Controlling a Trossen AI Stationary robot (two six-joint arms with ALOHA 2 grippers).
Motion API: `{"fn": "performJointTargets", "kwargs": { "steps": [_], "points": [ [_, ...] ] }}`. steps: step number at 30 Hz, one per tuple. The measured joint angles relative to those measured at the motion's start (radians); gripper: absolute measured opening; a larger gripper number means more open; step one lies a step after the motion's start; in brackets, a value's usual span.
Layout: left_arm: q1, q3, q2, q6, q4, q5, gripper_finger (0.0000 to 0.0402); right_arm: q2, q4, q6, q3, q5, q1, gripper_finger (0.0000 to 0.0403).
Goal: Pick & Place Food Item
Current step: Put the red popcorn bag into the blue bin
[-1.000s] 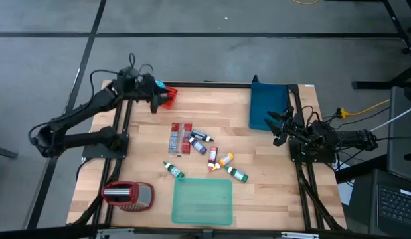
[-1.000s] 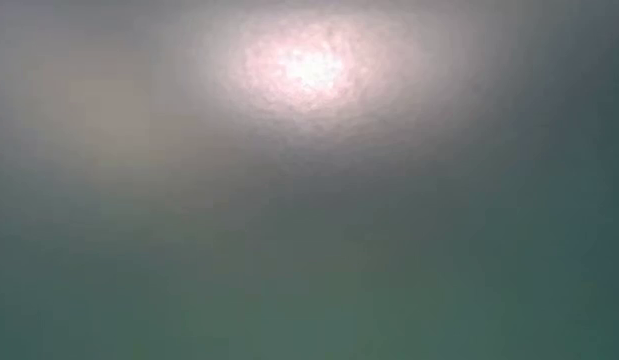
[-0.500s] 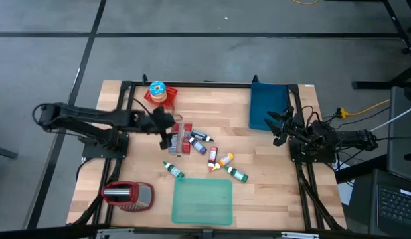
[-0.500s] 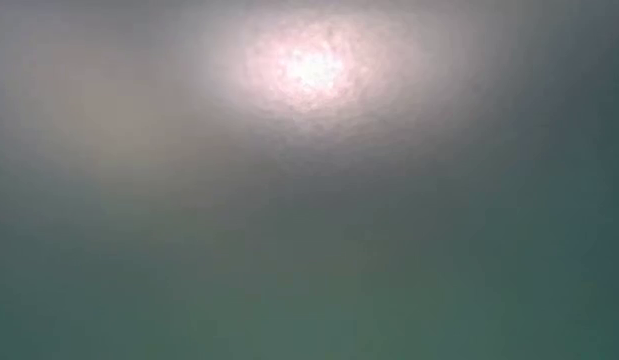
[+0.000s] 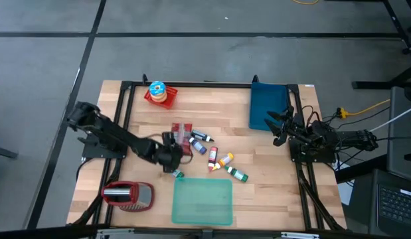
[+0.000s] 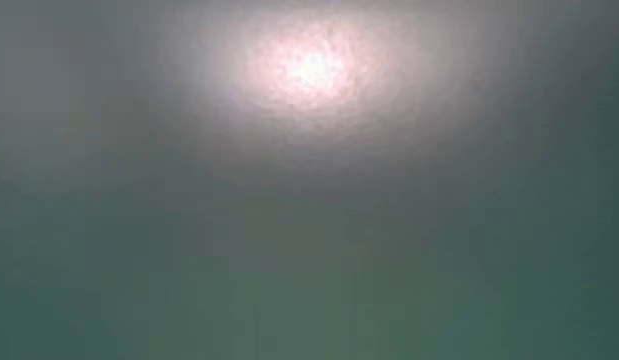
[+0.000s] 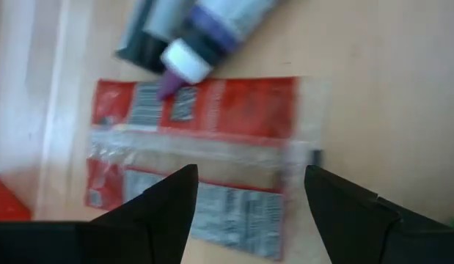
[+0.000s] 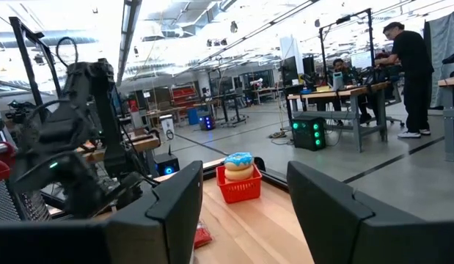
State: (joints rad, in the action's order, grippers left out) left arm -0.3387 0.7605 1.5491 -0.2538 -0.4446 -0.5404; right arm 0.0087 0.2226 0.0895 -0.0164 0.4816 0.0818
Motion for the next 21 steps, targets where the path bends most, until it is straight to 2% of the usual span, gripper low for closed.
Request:
{"fn": "performJointTargets", "kwargs": {
  "steps": [4, 7, 12, 21],
  "points": [
    [-0.070, 0.040, 0.077, -0.009, 0.003, -0.084, 0.0247, 0.000, 0.000, 0.000, 0.000, 0.000, 0.000, 0.0203],
    [-0.091, 0.070, 0.127, -0.032, -0.005, -0.080, 0.0247, 0.000, 0.000, 0.006, 0.000, 0.000, 0.000, 0.0203],
    [-0.093, 0.109, 0.205, -0.093, -0.070, -0.056, 0.0247, 0.000, 0.000, 0.008, 0.000, 0.000, 0.000, 0.0203],
    [-0.067, 0.114, 0.241, -0.243, -0.148, -0.114, 0.0247, 0.000, 0.000, 0.008, 0.000, 0.000, 0.000, 0.0203]
  ]
}}
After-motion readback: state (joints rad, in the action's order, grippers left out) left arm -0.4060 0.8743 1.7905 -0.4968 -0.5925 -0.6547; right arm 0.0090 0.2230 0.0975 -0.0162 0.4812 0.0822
